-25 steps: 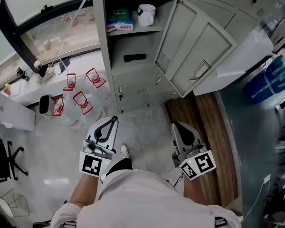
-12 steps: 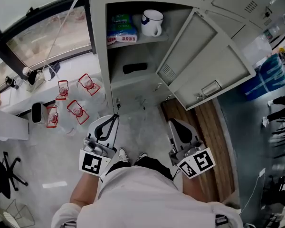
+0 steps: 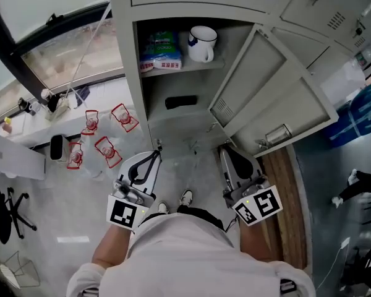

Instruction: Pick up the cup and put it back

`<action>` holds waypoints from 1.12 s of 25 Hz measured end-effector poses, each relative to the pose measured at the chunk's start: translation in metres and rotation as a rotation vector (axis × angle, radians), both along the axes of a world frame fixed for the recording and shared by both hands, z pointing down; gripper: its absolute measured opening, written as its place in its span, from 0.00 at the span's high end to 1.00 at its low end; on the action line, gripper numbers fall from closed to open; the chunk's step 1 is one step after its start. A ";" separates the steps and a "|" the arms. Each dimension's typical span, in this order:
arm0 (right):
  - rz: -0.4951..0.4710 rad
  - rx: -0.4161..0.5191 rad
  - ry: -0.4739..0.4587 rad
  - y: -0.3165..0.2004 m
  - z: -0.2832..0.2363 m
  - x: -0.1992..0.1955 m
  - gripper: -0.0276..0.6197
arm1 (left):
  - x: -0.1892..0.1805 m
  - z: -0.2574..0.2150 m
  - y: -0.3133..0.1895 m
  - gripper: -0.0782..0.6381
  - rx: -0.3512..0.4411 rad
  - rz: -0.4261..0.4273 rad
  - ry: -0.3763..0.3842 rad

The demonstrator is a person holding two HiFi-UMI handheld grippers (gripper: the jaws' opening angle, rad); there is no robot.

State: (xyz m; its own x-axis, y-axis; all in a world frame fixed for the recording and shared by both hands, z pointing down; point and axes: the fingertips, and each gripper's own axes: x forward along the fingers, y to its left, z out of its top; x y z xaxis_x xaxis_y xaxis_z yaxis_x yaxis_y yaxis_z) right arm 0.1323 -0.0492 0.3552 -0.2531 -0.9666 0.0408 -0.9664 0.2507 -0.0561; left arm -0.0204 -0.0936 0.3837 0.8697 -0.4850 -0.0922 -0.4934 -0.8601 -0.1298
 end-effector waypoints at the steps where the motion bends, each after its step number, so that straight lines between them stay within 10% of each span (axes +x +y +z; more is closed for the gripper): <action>1: -0.011 0.010 0.009 -0.008 -0.003 0.003 0.93 | 0.003 0.000 -0.003 0.86 0.001 -0.008 0.000; 12: -0.144 0.091 0.070 -0.098 -0.023 0.010 0.93 | 0.023 -0.010 -0.027 0.86 0.019 -0.075 0.027; 28: 0.032 0.124 0.159 -0.201 -0.049 0.036 0.69 | 0.015 -0.013 -0.047 0.86 0.026 -0.153 0.002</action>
